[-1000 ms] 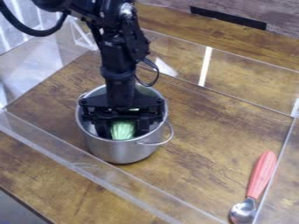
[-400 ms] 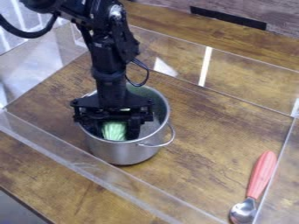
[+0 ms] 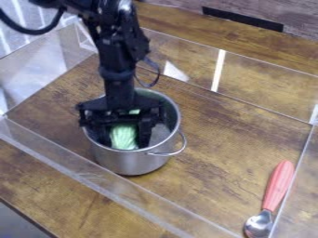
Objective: Remove the green object from the silver pot and put it on the table
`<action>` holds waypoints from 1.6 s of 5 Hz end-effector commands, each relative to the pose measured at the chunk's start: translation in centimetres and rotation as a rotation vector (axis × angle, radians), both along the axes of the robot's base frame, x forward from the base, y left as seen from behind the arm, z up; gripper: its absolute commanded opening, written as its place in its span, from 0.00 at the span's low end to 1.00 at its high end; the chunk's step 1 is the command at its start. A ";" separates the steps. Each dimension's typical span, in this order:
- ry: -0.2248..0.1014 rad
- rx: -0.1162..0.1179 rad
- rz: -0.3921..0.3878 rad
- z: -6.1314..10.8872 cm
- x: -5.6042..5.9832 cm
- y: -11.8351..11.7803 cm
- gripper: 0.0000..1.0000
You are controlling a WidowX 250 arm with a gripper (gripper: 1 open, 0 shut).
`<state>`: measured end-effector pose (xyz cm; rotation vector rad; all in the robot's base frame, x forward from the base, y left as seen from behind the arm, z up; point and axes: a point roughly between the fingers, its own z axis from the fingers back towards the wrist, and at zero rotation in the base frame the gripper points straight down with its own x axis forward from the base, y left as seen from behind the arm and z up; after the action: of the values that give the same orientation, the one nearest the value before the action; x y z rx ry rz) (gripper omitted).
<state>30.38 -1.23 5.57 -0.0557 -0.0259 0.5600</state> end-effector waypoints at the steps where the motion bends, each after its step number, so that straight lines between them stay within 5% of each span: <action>1: -0.121 -0.022 -0.034 4.9 2.2 -1.7 0.00; 3: -0.142 -0.065 -0.174 6.8 3.5 -7.5 0.00; 4: -0.135 -0.075 -0.246 6.0 3.5 -11.9 0.00; 6: -0.132 -0.046 -0.341 3.3 3.8 -14.8 0.00; 8: -0.106 0.011 -0.294 -0.5 4.4 -13.8 0.00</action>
<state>34.26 -14.81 3.33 -0.0498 -0.0760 0.2647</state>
